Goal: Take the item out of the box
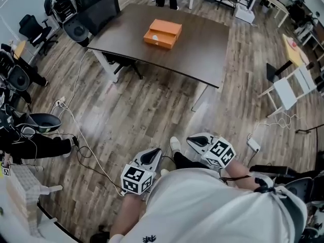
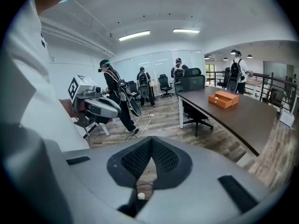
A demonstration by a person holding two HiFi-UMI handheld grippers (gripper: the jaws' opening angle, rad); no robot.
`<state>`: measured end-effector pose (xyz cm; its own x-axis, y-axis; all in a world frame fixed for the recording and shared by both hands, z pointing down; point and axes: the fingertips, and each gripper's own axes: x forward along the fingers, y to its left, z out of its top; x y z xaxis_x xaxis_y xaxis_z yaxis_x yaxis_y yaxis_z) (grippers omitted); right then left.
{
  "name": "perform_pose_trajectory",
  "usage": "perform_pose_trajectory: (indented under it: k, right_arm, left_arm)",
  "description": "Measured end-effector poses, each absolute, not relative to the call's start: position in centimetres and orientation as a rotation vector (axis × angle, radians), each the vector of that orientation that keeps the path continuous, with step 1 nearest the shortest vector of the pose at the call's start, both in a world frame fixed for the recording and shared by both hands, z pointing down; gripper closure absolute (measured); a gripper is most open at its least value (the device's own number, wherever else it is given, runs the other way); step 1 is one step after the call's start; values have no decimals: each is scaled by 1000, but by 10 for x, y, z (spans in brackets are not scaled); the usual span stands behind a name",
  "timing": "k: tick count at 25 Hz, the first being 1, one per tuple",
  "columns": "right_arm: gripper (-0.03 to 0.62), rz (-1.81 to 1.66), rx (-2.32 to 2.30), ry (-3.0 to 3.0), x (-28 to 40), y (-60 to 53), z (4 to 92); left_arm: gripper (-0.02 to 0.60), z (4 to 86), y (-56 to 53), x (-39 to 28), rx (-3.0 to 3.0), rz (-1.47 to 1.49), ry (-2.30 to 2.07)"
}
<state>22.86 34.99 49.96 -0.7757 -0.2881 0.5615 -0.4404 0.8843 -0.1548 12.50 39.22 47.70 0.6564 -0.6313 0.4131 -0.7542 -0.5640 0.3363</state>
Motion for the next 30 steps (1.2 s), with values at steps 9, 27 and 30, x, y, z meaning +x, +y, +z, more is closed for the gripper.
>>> perform_pose_trajectory:
  k: [9,27,30]
  right_arm:
    - [592,411,561,-2552,233,185,497]
    - [499,524,622,-2534,220,6,519]
    - [499,522,659,-2513,201,-23,525]
  left_arm:
    - [558,465,243,135,2380,428,-1086]
    - [557,462,65,125,2390,427,-1061]
    - [557,468,36,102,2407,408,-1039]
